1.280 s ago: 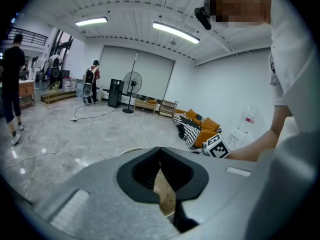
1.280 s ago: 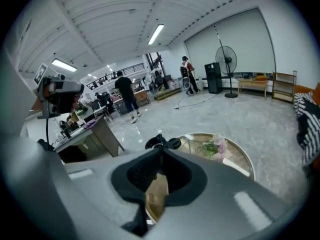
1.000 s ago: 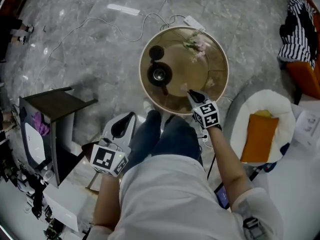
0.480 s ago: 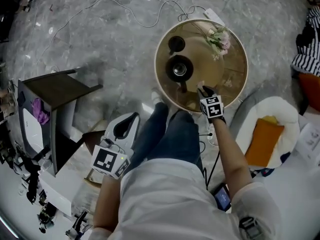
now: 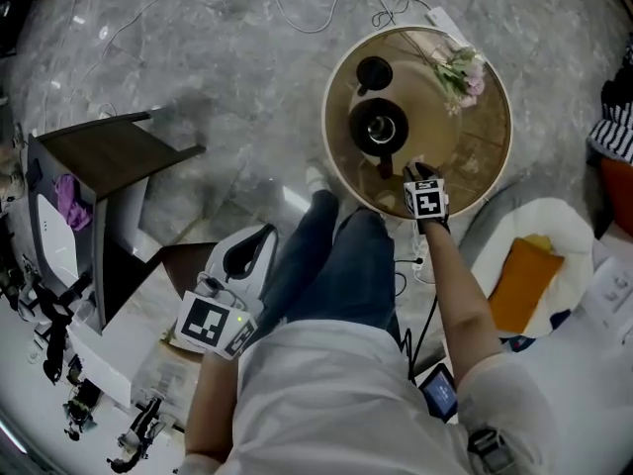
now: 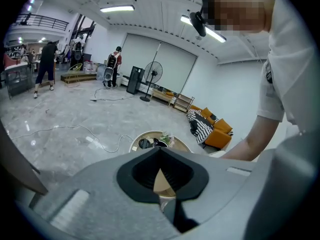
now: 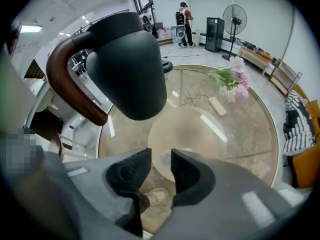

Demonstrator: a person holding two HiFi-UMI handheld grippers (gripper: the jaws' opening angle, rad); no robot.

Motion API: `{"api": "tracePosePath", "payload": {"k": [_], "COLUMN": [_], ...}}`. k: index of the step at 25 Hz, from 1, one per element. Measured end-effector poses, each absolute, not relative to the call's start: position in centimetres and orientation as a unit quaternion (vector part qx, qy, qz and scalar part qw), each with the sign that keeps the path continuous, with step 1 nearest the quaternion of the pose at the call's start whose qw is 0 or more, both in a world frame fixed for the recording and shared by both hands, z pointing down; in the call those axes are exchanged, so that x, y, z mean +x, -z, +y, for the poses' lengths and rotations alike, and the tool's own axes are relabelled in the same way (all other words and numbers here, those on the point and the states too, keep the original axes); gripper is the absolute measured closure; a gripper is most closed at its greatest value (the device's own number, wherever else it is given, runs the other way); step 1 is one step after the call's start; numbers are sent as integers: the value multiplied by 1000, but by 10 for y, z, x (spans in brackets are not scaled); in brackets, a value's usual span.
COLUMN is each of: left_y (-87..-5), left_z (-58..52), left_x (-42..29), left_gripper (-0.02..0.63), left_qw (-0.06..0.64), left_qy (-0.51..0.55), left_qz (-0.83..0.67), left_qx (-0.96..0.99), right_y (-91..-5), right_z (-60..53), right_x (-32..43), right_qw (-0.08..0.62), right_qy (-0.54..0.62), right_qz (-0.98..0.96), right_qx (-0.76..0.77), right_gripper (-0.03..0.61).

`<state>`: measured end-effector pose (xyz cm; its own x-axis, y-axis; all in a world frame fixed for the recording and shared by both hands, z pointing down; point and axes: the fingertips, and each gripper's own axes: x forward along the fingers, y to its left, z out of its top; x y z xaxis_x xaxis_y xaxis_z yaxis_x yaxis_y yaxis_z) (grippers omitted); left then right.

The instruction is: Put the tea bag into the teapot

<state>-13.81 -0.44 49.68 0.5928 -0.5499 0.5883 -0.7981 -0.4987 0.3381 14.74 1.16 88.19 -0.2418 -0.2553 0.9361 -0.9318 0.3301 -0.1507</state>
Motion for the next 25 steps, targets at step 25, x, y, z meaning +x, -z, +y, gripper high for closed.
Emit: {"api": "tracePosePath", "payload": {"k": [25], "left_y": [-497], "left_z": [4], "left_x": [-155], "left_gripper": [606], "left_qw": [311], "left_qy": [-180], "left_qz": [-427], "left_qx": [830], "right_y": [-853], "right_z": [-6], "right_x": [150], "right_qw": [438], "right_qy": [-357], "right_qz": [-688], "right_qx": [454], "right_gripper": [574]}}
